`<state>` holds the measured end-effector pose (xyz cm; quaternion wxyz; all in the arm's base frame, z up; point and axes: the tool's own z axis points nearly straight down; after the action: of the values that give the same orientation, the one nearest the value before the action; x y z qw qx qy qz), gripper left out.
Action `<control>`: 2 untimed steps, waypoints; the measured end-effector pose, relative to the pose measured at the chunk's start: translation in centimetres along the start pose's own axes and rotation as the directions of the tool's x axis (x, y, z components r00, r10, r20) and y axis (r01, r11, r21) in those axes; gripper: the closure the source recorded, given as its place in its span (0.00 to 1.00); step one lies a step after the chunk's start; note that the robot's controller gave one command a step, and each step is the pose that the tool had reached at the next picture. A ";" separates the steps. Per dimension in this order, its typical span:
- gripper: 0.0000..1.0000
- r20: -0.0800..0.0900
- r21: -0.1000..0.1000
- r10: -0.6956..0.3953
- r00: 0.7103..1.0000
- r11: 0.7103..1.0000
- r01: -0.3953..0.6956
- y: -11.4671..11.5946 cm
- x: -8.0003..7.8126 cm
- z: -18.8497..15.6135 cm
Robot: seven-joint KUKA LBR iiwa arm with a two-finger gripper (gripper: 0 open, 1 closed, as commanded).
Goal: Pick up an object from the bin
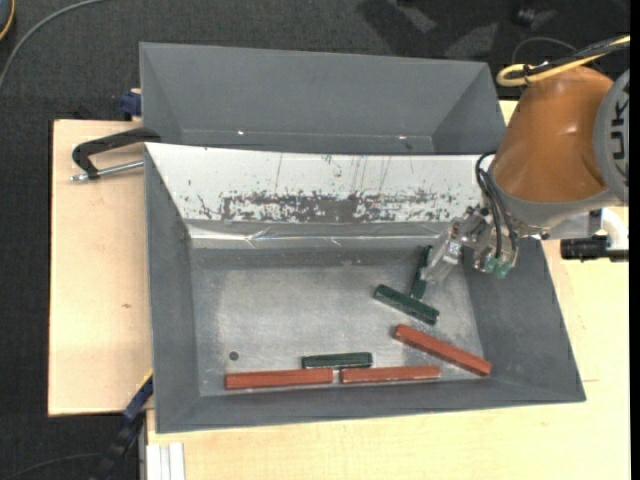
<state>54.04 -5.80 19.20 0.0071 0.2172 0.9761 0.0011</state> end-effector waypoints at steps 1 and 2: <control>0.00 -0.009 0.003 0.000 1.000 1.000 0.000 -0.1 0.2 0.5; 0.00 -0.019 0.001 -0.232 0.973 0.973 0.232 0.8 -0.9 12.4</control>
Offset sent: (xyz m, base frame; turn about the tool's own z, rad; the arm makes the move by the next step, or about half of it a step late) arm 0.0000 0.0000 0.0000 0.0000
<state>55.38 -5.45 6.81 -0.0021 0.1018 0.9948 0.0006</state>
